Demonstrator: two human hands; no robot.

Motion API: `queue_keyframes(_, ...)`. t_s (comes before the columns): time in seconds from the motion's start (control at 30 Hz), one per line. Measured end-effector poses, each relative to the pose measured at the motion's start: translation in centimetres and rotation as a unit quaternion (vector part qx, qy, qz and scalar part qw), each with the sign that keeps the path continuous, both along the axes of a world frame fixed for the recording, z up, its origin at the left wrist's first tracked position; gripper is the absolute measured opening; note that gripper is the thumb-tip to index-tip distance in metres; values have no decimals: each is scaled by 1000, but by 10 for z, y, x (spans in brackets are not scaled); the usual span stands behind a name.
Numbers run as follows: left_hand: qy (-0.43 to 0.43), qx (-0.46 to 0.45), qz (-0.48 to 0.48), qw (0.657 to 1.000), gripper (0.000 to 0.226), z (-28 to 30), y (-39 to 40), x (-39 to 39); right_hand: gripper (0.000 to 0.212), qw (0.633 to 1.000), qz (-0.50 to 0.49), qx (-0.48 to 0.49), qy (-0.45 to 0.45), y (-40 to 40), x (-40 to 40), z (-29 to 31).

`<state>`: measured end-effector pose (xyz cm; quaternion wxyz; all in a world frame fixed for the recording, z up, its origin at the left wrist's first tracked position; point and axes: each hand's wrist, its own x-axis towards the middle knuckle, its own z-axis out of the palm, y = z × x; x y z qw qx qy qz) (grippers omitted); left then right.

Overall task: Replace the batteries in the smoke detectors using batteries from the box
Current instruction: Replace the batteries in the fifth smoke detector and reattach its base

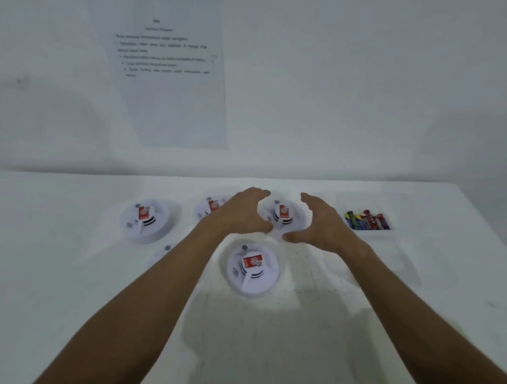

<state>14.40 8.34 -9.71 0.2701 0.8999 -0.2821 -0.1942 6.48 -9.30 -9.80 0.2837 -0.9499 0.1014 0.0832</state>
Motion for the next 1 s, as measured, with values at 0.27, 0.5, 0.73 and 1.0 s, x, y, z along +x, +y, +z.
queue_keyframes(0.27, -1, 79, -15, 997, 56, -22, -22, 10, 65, 999, 12, 12, 31, 1, 6, -15)
queue_keyframes(0.5, 6, 35, -2, 999, 63, -16, -26, -3, 70, 999, 19, 36, -21, -3, 8, -22)
queue_keyframes(0.73, 80, -132, 32, 988, 91, 31, -16, -56, 116, 989, 70, 104, -73, -29, -37, 8)
queue_keyframes(1.0, 128, -259, 65, 955, 64, 54, -33, -115, 96, 957, 118, 241, -107, -76, -95, 40)
